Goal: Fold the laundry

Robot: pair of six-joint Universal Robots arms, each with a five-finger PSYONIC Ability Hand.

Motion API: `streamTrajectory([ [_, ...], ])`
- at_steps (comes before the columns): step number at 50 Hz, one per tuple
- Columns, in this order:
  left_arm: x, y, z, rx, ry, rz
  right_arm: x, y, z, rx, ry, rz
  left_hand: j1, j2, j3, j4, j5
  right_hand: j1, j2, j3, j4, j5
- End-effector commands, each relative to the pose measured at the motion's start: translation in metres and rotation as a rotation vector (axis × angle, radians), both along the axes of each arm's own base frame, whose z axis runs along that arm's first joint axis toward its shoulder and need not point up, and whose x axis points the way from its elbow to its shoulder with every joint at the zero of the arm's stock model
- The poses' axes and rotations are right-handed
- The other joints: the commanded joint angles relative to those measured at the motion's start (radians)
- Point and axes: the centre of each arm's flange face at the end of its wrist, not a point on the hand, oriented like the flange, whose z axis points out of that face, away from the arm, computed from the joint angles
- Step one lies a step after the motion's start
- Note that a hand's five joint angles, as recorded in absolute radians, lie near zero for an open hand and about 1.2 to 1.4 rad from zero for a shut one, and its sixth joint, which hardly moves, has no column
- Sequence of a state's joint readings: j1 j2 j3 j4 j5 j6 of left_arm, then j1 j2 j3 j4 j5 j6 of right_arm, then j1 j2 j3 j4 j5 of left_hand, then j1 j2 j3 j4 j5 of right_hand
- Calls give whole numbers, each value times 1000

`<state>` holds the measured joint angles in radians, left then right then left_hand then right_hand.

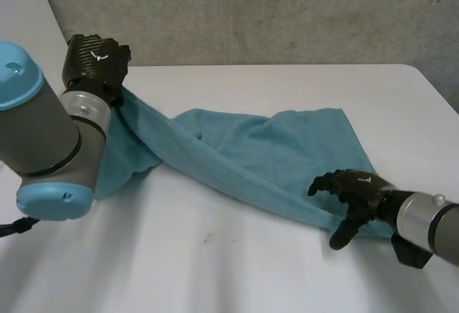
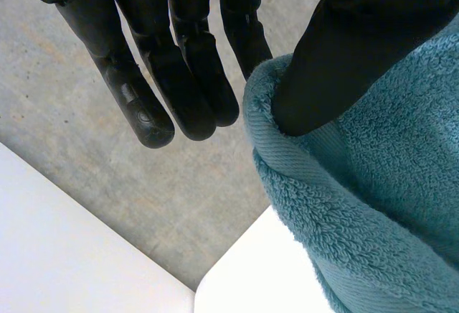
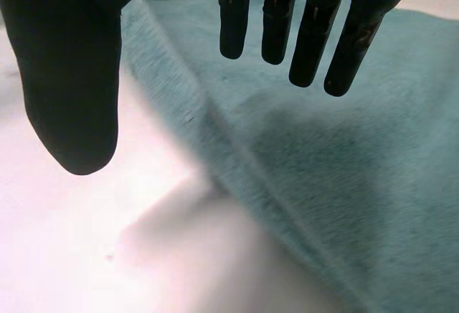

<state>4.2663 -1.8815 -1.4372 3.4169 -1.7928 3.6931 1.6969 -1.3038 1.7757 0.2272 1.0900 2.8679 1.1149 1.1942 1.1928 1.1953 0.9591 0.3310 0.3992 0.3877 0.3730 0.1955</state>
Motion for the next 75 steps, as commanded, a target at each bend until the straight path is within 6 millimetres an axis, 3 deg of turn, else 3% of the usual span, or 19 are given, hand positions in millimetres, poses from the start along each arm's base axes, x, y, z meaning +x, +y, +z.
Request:
streamTrajectory([
  [1, 0, -9, -4, 13, -4, 11, 6, 1, -17, -57, -39, -2, 281, 202, 203, 201, 263, 68, 0, 11, 26, 29],
  [7, 5, -12, -6, 21, -4, 27, 3, -13, -25, -120, 6, -47, 281, 202, 203, 201, 263, 183, 114, 126, 141, 144],
  [14, 12, -14, -10, 39, -10, 47, -1, -29, -31, -157, 41, -104, 281, 202, 203, 201, 263, 1064, 996, 1008, 1022, 1025],
  [23, 14, -12, -16, 57, -18, 47, -2, -37, -20, -186, 61, -93, 281, 202, 203, 201, 263, 1065, 997, 1009, 1023, 1026],
  [26, 15, -9, -23, 79, -30, 46, -2, -39, -2, -242, 89, -72, 281, 202, 203, 201, 263, 1065, 997, 1009, 1023, 1026],
  [31, 19, 8, -48, 196, -90, 25, -3, -30, 33, -315, 197, 14, 281, 202, 203, 201, 263, 1065, 997, 1009, 1023, 1026],
  [40, 18, 25, -88, 394, -167, -68, -4, -28, 36, -296, 363, 137, 281, 202, 203, 201, 263, 1065, 997, 1009, 1023, 1026],
  [48, 4, -6, -89, 355, -154, -79, 0, -75, 35, -345, 446, 107, 281, 202, 203, 201, 263, 1065, 997, 1009, 1023, 1026],
  [53, -10, -40, -44, 179, -98, -75, 17, -120, 80, -586, 424, 26, 281, 202, 203, 201, 263, 1065, 997, 1009, 1023, 1026],
  [55, -19, -60, 15, -59, -42, -67, 33, -142, 141, -846, 356, -69, 281, 202, 203, 201, 263, 1065, 997, 1009, 1023, 1026],
  [58, -21, -66, 44, -186, -10, -56, 36, -149, 175, -987, 304, -133, 281, 202, 203, 201, 263, 1065, 997, 1009, 1023, 1026],
  [60, -18, -64, 105, -437, 72, -21, 39, -154, 229, -1229, 193, -237, 281, 202, 203, 201, 263, 1065, 997, 1009, 1023, 1026],
  [61, -18, -64, 106, -438, 72, -21, 39, -154, 229, -1230, 192, -237, 281, 202, 203, 201, 263, 1065, 997, 1009, 1023, 1026],
  [63, -11, -55, 144, -592, 143, 16, 37, -146, 259, -1374, 112, -290, 281, 202, 203, 201, 263, 1065, 997, 1009, 1023, 1026],
  [67, -7, -52, 144, -589, 159, 48, 33, -131, 254, -1364, 110, -279, 281, 202, 203, 201, 263, 1065, 997, 1009, 1023, 1026],
  [69, 0, -57, 116, -506, 127, 70, 32, -122, 221, -1264, 141, -230, 281, 202, 203, 201, 263, 1065, 997, 1009, 1023, 1026],
  [72, 5, -58, 100, -460, 106, 78, 33, -119, 200, -1203, 158, -201, 281, 202, 203, 201, 263, 1065, 997, 1009, 1023, 1026],
  [74, 11, -52, 62, -343, 68, 76, 32, -112, 154, -1066, 195, -150, 281, 202, 203, 201, 263, 1065, 997, 1009, 1023, 1026],
  [75, 11, -52, 62, -342, 68, 76, 32, -112, 154, -1065, 195, -150, 281, 202, 203, 201, 263, 1065, 997, 1009, 1023, 1026],
])
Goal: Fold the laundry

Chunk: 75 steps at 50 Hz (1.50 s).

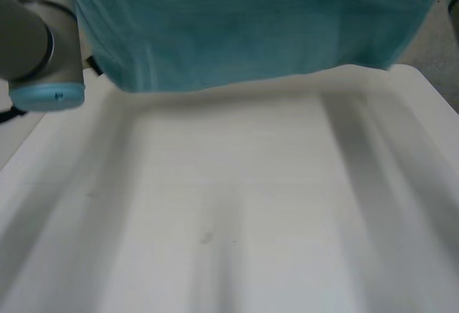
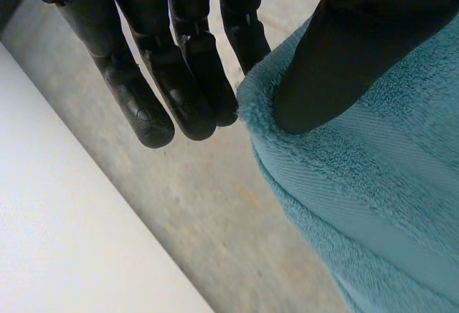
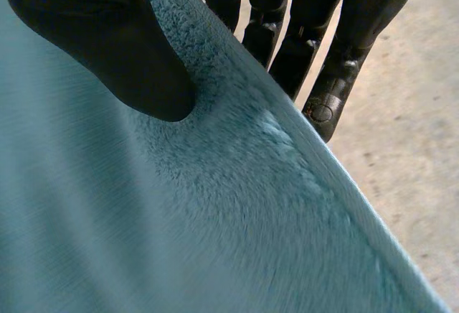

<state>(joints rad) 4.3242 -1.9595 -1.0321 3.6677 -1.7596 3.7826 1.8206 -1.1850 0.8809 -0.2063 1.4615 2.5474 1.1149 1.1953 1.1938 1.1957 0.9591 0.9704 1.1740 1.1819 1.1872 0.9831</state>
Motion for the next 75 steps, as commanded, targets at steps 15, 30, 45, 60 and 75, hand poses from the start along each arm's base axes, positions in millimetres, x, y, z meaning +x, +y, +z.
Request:
streamTrajectory([
  [15, 36, 100, -241, 942, -214, -33, -18, 78, -219, 797, 232, 71, 281, 201, 202, 201, 263, 426, 222, 214, 209, 239],
  [30, 35, 125, -201, 884, -322, -67, -17, 95, -218, 809, 231, 137, -913, -993, -992, -994, -932, 426, 222, 214, 209, 239],
  [45, 31, 78, -202, 786, -615, -201, -13, 95, -225, 808, 232, 170, -834, -914, -913, -915, -853, 426, 222, 214, 209, 239],
  [60, 49, 53, -253, 869, -865, -226, -13, 96, -231, 826, 236, 170, -728, -809, -807, -809, -747, 426, 222, 214, 209, 239],
  [75, 55, 39, -270, 1026, -812, -254, -14, 98, -233, 832, 243, 170, -749, -829, -828, -829, -767, 426, 222, 214, 209, 239],
])
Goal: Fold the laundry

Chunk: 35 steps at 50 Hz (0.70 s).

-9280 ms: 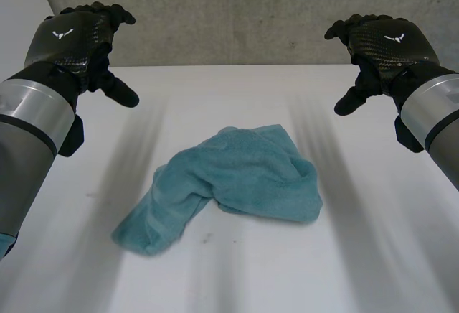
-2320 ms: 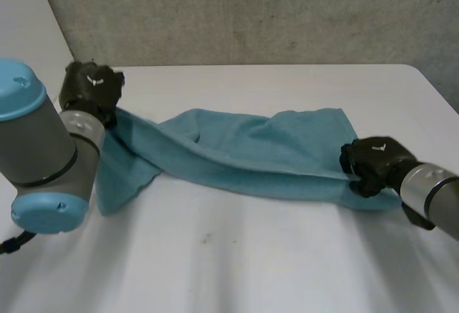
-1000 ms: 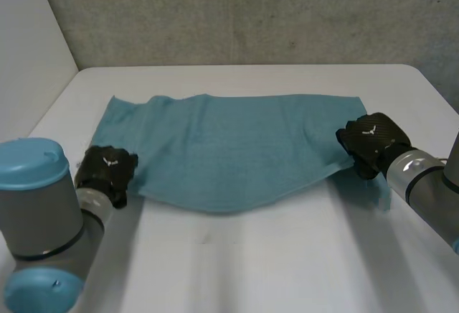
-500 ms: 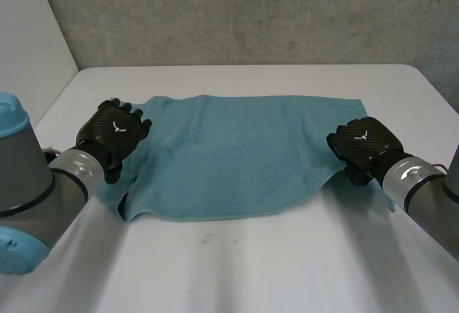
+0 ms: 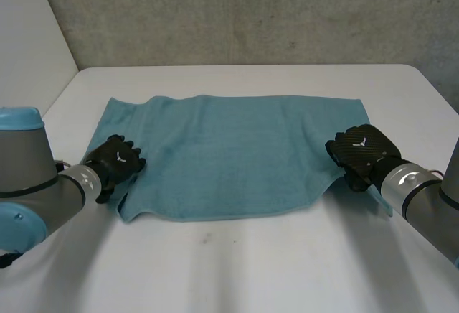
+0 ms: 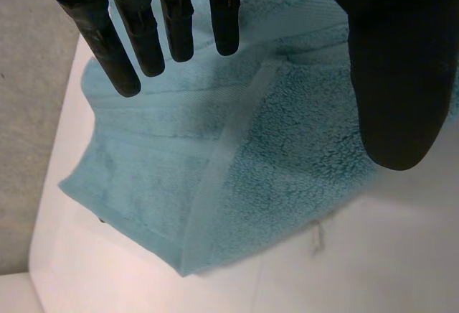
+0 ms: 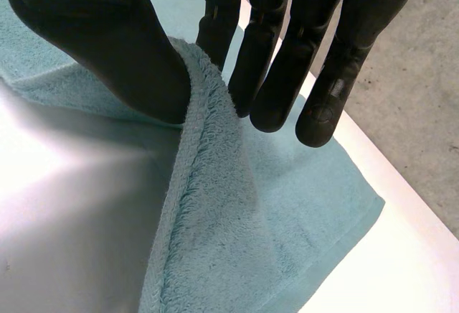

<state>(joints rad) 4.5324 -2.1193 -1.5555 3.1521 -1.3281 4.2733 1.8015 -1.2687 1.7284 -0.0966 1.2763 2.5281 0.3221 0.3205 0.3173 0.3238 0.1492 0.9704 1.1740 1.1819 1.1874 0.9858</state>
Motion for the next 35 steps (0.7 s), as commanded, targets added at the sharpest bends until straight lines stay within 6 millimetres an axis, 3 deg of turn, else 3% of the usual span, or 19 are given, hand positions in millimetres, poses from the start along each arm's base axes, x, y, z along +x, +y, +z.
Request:
streamTrajectory([
  [1, 1, -1, -4, 92, 21, 26, 0, 0, 0, -2, 4, 1, 44, 46, 49, 42, 42, 426, 222, 214, 209, 236],
  [11, 0, -4, 4, 117, 62, 54, 0, 0, 0, -3, 5, 3, 223, 224, 228, 221, 221, 426, 222, 214, 209, 236],
  [24, 0, -4, 6, 149, 59, 60, 0, 0, 0, -4, 7, 6, 279, 281, 284, 277, 277, 426, 222, 214, 209, 236],
  [35, 0, -6, 5, 144, 51, 59, 0, 0, 0, -5, 8, 5, 185, 187, 190, 183, 183, 426, 222, 214, 209, 236],
])
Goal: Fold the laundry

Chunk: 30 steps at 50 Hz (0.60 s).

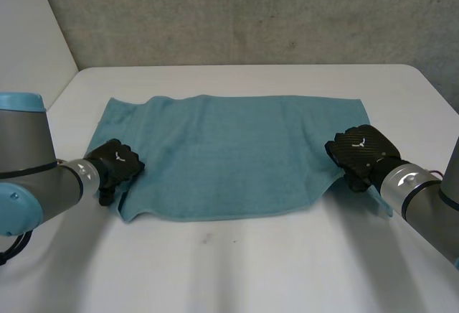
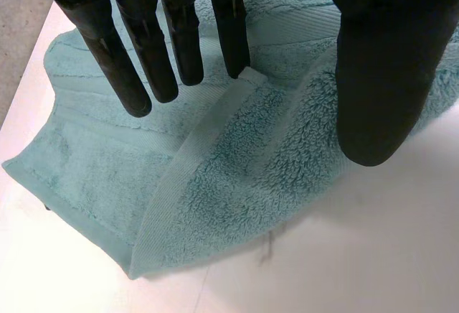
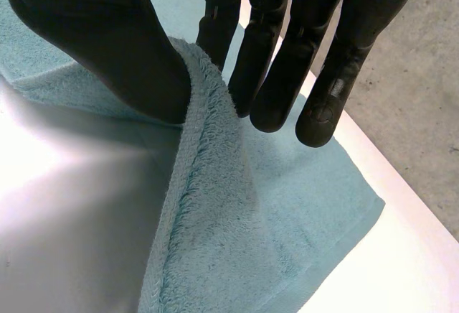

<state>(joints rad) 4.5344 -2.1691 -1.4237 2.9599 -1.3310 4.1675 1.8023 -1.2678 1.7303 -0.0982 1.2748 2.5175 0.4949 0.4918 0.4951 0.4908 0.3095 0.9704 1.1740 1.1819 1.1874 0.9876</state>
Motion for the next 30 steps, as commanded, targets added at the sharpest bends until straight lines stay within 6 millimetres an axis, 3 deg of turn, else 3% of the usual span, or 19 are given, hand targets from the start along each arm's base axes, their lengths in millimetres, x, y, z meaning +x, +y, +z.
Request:
streamTrajectory([
  [1, 0, -1, 0, -4, -8, -2, 0, 0, 0, -1, 0, -1, 12, 15, 12, 16, 23, 426, 222, 214, 209, 234],
  [6, 1, 0, 0, -3, -6, 3, 0, -1, 1, -2, -1, -3, 218, 221, 217, 222, 229, 426, 222, 214, 209, 234],
  [13, 3, 1, 0, -1, -16, 13, -1, -2, 2, -6, -3, -7, 900, 903, 900, 904, 911, 426, 222, 214, 209, 234],
  [20, 19, 0, 11, -26, -46, 107, -1, -3, 4, 2, -8, -18, 901, 904, 901, 905, 912, 426, 222, 214, 209, 234],
  [23, 29, 4, 26, -58, -53, 149, -2, 1, 4, 32, 8, -14, 901, 904, 901, 905, 912, 426, 222, 214, 209, 234],
  [28, 37, 23, 39, -66, -55, 173, -9, 10, 14, 155, 39, -28, 901, 904, 901, 905, 912, 426, 222, 214, 209, 234],
  [30, 45, 40, 59, -111, -43, 197, -22, 15, 34, 225, 46, -55, 901, 904, 901, 905, 912, 426, 222, 214, 209, 234],
])
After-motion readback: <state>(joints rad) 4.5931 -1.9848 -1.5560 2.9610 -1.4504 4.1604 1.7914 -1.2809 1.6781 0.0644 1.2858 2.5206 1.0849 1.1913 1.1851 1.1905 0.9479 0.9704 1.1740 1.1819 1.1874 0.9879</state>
